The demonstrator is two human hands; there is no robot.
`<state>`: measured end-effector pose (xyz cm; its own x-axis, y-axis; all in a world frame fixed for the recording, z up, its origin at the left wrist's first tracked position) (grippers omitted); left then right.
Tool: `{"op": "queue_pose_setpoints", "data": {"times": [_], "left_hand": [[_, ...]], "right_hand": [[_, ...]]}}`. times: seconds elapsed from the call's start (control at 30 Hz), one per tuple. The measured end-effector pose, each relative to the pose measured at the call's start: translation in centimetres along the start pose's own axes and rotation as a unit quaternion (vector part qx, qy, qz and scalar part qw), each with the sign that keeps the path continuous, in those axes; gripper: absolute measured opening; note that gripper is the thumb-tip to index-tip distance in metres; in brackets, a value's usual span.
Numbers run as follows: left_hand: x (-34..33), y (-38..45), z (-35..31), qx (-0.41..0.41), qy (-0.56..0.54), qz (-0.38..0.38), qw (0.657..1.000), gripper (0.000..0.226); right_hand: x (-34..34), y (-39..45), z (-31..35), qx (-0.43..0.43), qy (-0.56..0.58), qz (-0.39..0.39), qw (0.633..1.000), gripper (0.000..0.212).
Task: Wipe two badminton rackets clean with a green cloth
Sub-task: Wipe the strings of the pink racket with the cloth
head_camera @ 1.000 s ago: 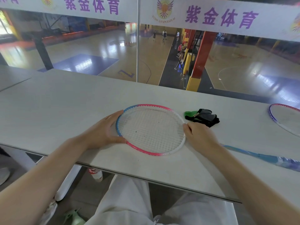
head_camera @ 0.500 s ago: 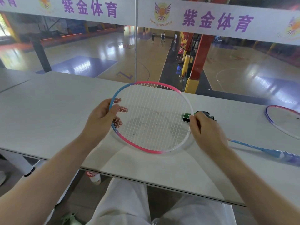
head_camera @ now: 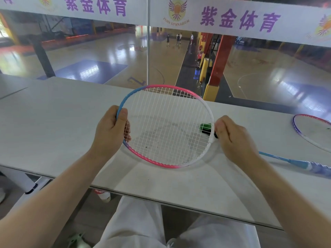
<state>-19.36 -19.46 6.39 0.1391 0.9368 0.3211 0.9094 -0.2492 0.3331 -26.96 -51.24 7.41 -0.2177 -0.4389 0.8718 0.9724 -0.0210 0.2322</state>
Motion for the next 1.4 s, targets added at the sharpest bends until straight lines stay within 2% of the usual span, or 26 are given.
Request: {"op": "queue_pose_setpoints", "data": {"times": [0.07,0.13,0.23,0.27,0.33,0.4,0.53,0.63,0.77,0.87,1.1,1.3,1.4], "left_hand": [[0.1,-0.1,-0.3,-0.009,0.008,-0.007,1.0,0.027],[0.2,-0.1,-0.5,-0.014,0.014,-0.011,1.0,0.026],[0.3,-0.2,-0.8,-0.022,0.027,-0.015,0.999,0.025],[0.3,-0.2,-0.9,-0.025,0.031,-0.017,0.999,0.025],[0.4,-0.3,-0.9,-0.028,0.033,-0.018,0.999,0.025],[0.3,-0.3,-0.7,-0.023,0.034,-0.018,0.999,0.026],[0.2,-0.1,-0.3,0.007,0.04,-0.006,0.999,0.025],[0.0,-0.1,-0.1,0.029,0.046,0.01,0.998,0.024],[-0.3,0.2,0.2,0.061,0.031,0.014,0.998,0.025],[-0.5,0.5,0.7,0.077,0.003,0.009,0.997,0.022],[-0.6,1.2,1.3,0.119,-0.004,-0.009,0.993,0.022],[0.1,1.8,1.4,0.114,-0.047,-0.032,0.992,0.022],[0.4,2.2,0.6,0.107,-0.08,-0.037,0.99,0.023]], "right_hand": [[1.3,0.9,-1.4,-0.028,0.057,-0.023,0.998,0.019],[1.9,2.4,-3.3,-0.067,0.052,0.006,0.996,0.009],[0.2,4.6,-5.3,-0.086,-0.078,0.178,0.977,0.053],[-0.8,5.2,-5.7,-0.072,-0.09,0.223,0.968,0.055],[-2.6,5.5,-5.2,-0.046,-0.084,0.288,0.953,0.024],[-3.9,5.9,-5.3,-0.031,-0.065,0.316,0.946,0.021],[-3.6,6.6,-6.3,-0.049,-0.124,0.267,0.955,0.032],[-2.8,6.7,-6.3,-0.051,-0.11,0.235,0.964,0.029],[0.9,5.9,-4.9,-0.073,0.012,0.112,0.991,0.03],[3.1,3.2,-1.9,-0.053,0.18,0.046,0.981,0.032],[3.2,-3.2,1.8,-0.031,0.302,0.026,0.952,0.036],[-0.4,-6.3,1.6,-0.069,0.369,0.106,0.921,0.02],[-1.6,-6.9,1.4,-0.09,0.365,0.124,0.918,0.022]]}}
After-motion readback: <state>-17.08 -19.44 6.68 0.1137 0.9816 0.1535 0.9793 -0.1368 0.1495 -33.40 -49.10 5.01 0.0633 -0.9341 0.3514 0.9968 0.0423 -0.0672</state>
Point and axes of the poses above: each hand's wrist, its own y-axis towards the middle knuckle, its own x-axis out of the back of the hand, z = x × y, the point moved 8 cm from there along y, towards the middle knuckle, and after that the axes turned 15 degrees about z, right-handed, at the moved point
